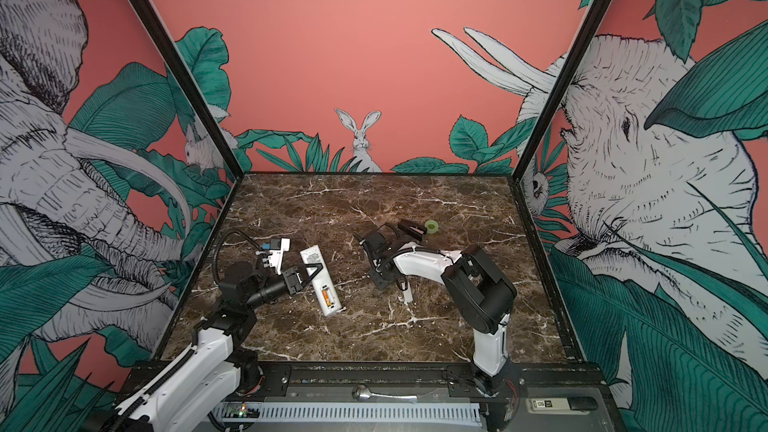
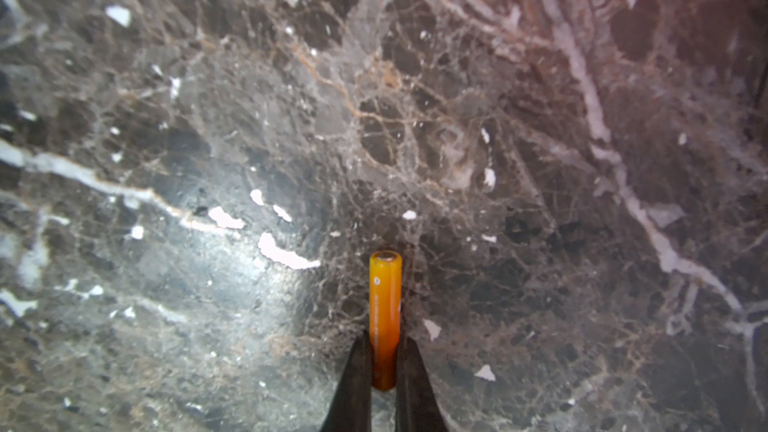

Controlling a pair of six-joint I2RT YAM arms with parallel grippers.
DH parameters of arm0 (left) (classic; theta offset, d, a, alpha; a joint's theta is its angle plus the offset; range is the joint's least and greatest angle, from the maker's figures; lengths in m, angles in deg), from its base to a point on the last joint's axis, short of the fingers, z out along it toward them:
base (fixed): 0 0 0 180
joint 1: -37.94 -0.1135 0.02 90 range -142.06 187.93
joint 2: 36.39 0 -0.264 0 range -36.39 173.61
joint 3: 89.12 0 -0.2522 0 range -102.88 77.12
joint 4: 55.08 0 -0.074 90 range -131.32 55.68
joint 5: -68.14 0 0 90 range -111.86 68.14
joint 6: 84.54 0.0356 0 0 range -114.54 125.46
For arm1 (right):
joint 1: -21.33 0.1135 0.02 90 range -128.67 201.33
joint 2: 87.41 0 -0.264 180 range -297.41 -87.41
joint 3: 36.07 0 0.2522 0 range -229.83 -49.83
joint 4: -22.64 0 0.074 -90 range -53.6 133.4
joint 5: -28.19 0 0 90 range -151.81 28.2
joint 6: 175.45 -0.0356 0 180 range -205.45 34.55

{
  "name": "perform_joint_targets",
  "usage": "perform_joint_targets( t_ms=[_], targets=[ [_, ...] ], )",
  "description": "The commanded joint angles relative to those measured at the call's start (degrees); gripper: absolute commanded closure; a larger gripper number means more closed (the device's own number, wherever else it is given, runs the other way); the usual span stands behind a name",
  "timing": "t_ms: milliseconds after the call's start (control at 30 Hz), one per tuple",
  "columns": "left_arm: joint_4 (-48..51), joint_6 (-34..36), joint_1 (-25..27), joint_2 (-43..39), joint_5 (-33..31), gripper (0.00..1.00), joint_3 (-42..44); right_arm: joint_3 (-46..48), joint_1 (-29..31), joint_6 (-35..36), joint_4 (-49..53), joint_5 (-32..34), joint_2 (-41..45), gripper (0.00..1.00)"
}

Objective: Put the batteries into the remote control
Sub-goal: 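Carry the battery with the right gripper over the remote's compartment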

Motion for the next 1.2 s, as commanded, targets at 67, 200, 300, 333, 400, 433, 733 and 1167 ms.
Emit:
perform_joint_targets(
  t_ms=[67, 200, 300, 333, 400, 433, 733, 1167],
  targets=[
    [-4.7, -1.6, -0.3, -0.3, -1.5, 1.0, 1.0, 2.0, 1.1, -1.4, 3.0, -0.5, 4.9, 0.97],
    [-6.4, -2.8, -0.3, -0.2, -3.2, 1.0, 1.9, 2.6, 2.4, -2.2, 2.4, -1.2, 8.8, 0.97],
    [-8.5, -3.9, -0.4, 0.0, -4.9, 1.0, 2.5, 2.0, 3.5, -2.8, 3.0, -1.8, 11.0, 0.97],
    [-9.3, -4.4, -0.3, 0.1, -5.5, 1.0, 2.5, 1.5, 3.9, -3.0, 3.6, -1.8, 11.6, 0.97],
    [-10.5, -5.1, -0.3, 0.5, -6.2, 1.0, 3.0, 0.4, 4.9, -3.2, 5.0, -1.6, 12.8, 0.98],
    [-11.1, -5.4, -0.4, 0.8, -6.4, 1.0, 3.0, -0.2, 5.3, -3.3, 5.6, -1.5, 13.4, 0.98],
    [-14.2, -8.6, -0.3, 0.4, -8.7, 1.0, 4.6, -5.4, 9.4, -2.9, 9.2, 2.0, 17.2, 1.0],
    [-12.5, -10.7, -0.3, -2.9, -15.7, 1.0, 7.0, -12.6, 14.6, -2.9, 11.4, 2.8, 15.7, 1.0]
  ],
)
